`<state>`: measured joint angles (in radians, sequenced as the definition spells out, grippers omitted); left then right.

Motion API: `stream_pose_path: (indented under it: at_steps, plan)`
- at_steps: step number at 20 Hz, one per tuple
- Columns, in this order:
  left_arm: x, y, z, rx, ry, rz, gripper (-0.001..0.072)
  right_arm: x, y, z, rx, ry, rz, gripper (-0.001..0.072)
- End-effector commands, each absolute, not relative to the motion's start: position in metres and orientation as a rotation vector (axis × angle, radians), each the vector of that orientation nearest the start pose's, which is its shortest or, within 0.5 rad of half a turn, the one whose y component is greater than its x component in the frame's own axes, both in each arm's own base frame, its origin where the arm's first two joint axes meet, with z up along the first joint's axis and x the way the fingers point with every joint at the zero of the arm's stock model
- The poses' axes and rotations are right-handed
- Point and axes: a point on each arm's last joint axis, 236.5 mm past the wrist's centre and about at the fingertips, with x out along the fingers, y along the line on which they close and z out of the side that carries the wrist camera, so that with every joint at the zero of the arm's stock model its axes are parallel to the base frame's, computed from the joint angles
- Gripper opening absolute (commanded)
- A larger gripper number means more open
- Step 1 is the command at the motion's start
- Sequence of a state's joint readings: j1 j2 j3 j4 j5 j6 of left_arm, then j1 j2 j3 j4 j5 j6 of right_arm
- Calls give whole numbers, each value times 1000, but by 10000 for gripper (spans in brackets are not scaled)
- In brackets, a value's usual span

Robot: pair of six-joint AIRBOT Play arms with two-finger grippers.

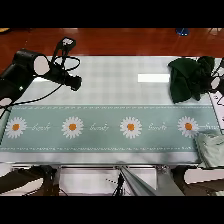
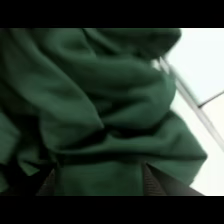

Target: Fold the shirts.

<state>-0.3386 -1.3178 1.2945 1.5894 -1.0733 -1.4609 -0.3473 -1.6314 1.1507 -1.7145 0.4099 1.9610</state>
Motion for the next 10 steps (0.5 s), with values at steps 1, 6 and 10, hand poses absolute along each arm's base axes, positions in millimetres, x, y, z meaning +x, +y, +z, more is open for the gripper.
stream_pose_path:
  at_steps: [1, 6, 10]
  plan:
    - [411, -141, 50, 301, 1069, -355, 710, 479, -185, -109, 421, 910, -505, 539]
    - [409, -140, 53, 301, 1070, -355, 710, 488, -165, -79, 569, 850, -469, 24]
    - [399, -138, 92, 307, 1106, -354, 710, 495, -152, 66, 405, 602, -317, 24]
